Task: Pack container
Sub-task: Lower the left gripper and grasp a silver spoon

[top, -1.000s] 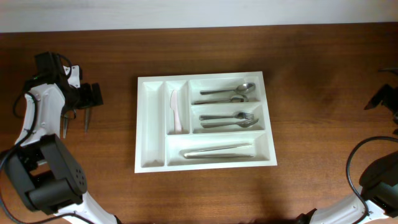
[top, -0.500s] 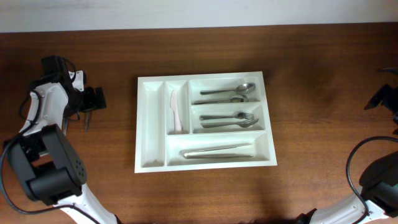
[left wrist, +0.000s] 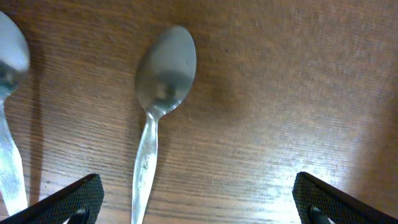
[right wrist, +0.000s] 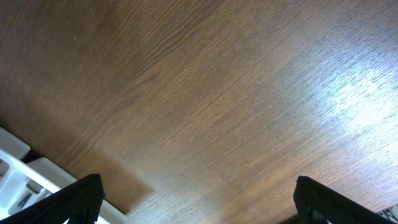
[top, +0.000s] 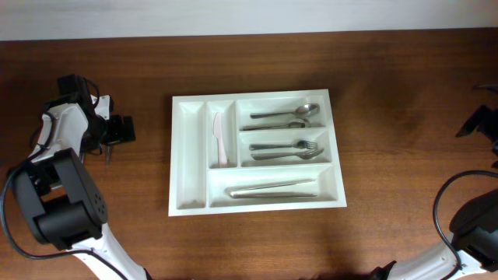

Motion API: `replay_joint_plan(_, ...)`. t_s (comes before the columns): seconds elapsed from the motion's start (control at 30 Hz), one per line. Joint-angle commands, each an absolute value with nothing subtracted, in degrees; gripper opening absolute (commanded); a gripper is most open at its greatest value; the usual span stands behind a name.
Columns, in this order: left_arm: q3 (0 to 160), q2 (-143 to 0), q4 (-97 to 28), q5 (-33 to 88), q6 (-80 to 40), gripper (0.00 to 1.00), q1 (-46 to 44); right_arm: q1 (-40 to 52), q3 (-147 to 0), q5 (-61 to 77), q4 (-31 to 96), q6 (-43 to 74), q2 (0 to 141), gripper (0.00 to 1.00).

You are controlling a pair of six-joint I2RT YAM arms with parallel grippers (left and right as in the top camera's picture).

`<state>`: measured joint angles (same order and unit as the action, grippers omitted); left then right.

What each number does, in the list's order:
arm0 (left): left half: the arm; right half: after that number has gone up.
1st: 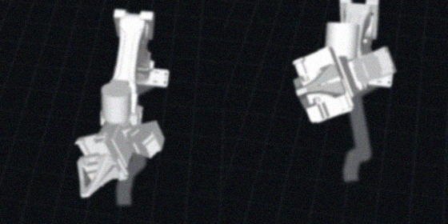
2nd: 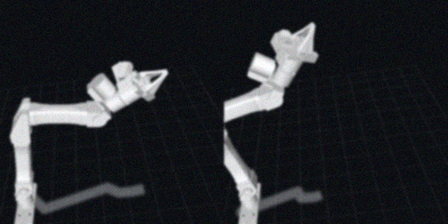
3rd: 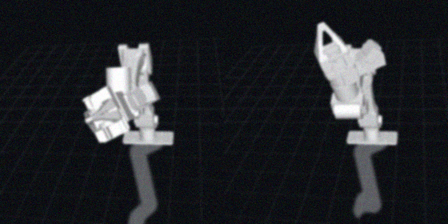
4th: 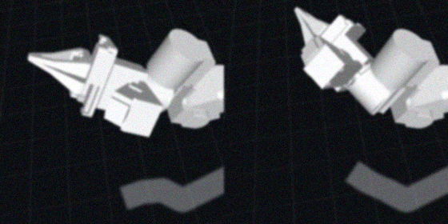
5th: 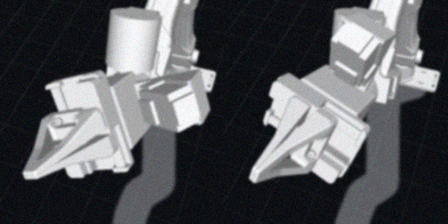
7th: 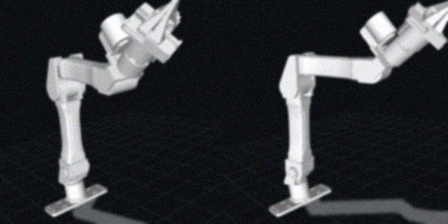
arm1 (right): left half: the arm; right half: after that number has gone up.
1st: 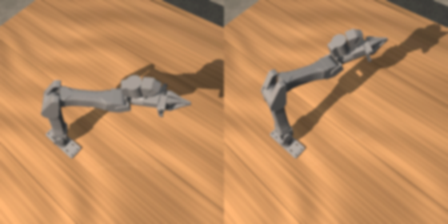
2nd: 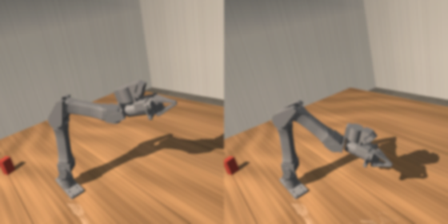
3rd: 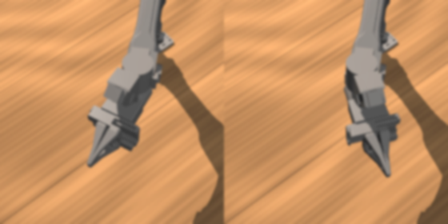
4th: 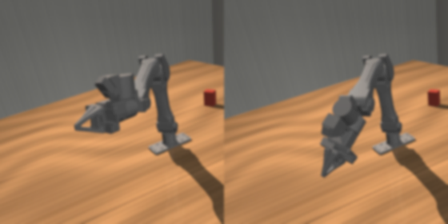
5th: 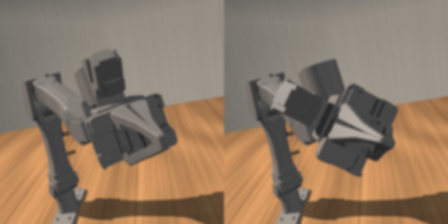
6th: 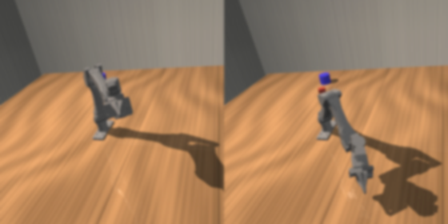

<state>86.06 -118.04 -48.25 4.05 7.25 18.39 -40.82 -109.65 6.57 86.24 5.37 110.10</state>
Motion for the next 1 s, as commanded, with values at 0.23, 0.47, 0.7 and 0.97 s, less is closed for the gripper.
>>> replay_joint_plan(0.23,87.3,-122.8,-49.9,-0.1,9.9,0.99,18.4,-40.5,-109.5,6.9,86.1,4.9,110.4,0.99)
replay_joint_plan(0.47,87.3,-122.8,-49.1,-2.6,9.8,0.99,18.4,-40.5,-109.5,6.9,86.1,4.9,110.4,0.99)
replay_joint_plan(0.7,87.3,-122.8,-47.5,-2.9,10.0,0.99,18.4,-40.5,-109.5,6.9,86.1,4.9,110.4,0.99)
replay_joint_plan(0.97,87.3,-122.8,-47.4,-3.1,13.8,0.99,18.4,-40.5,-109.5,6.9,86.1,4.9,110.4,0.99)
